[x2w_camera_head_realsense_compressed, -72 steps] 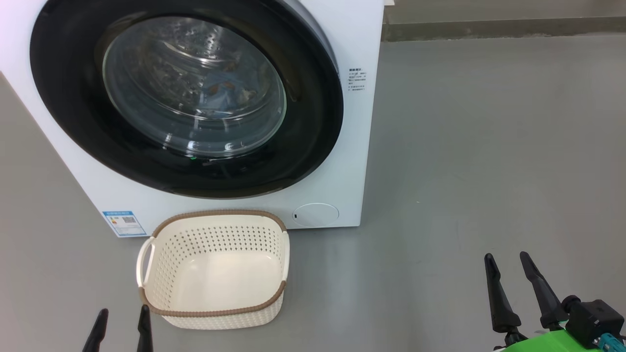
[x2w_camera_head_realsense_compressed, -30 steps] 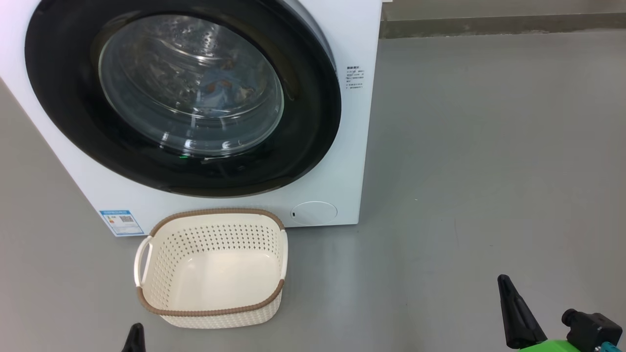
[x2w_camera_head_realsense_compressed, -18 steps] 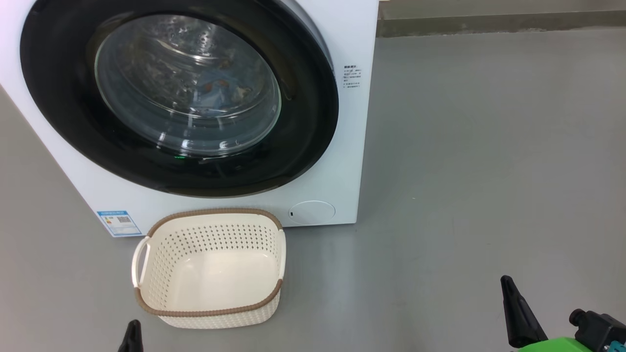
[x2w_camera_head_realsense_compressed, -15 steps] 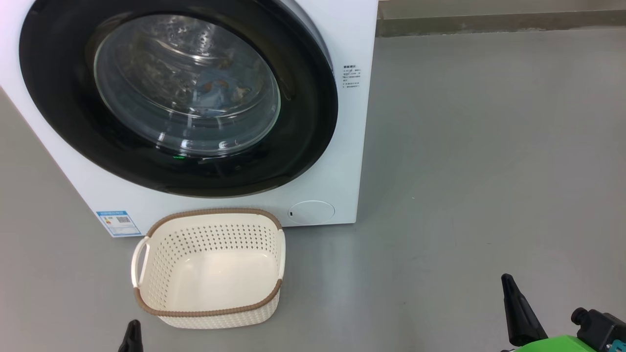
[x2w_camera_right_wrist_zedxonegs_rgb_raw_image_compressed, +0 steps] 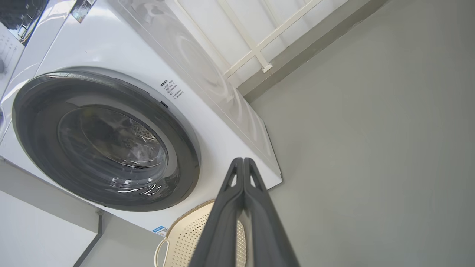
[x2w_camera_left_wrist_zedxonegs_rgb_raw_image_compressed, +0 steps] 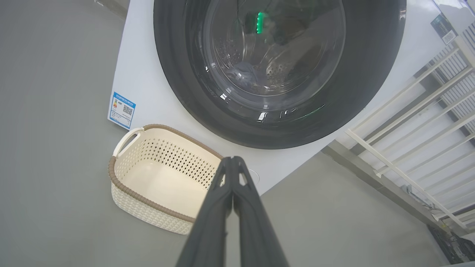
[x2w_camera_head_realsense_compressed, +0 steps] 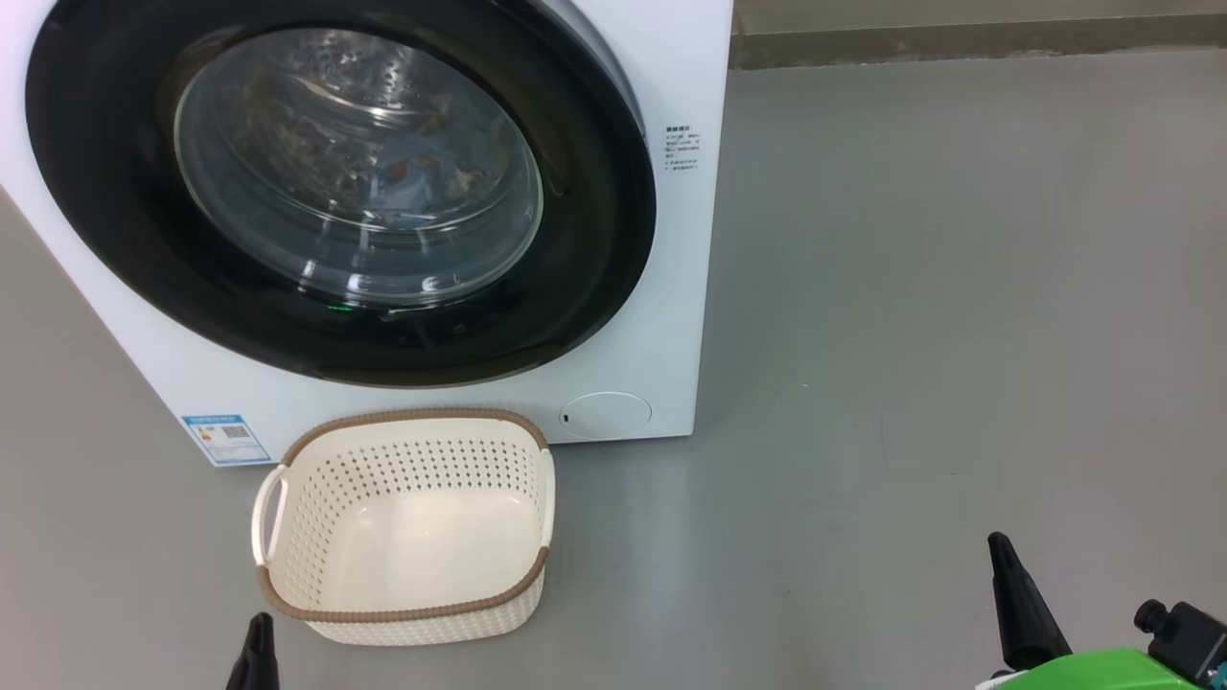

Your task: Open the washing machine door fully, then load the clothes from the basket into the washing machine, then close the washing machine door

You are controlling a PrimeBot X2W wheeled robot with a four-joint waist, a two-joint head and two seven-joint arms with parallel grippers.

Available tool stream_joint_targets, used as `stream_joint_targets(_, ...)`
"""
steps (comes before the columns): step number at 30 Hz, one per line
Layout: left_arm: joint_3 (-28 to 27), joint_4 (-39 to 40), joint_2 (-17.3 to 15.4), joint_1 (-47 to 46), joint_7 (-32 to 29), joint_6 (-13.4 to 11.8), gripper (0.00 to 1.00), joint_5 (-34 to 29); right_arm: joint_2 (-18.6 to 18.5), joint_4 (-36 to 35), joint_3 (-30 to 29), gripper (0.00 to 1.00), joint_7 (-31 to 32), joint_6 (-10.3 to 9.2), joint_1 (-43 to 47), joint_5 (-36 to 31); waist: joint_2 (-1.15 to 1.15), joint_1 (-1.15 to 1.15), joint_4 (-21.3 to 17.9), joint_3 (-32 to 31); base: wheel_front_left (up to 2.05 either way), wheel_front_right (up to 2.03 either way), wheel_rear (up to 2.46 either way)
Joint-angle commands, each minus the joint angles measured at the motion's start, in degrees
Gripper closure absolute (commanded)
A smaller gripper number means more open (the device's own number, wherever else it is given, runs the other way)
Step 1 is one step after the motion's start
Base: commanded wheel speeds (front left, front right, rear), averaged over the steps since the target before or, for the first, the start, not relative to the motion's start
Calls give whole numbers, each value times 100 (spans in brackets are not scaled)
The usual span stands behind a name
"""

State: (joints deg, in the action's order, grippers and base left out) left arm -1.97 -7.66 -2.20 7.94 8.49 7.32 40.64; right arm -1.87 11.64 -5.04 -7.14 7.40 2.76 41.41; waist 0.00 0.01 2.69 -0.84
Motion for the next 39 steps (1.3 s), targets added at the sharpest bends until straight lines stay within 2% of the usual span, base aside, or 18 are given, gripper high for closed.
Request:
stream_joint_targets(1, -65, 83, -109, -259, -42, 7, 100, 185, -53, -118, 14, 100, 32, 4, -269, 209, 0, -1, -6, 2, 0, 0, 0)
stream_joint_targets(39, -131, -251, -174, -793, -635, 11, 100, 2631, -78, 50, -62, 100, 661, 6, -564, 2509, 0, -1, -130, 49, 0, 0, 0)
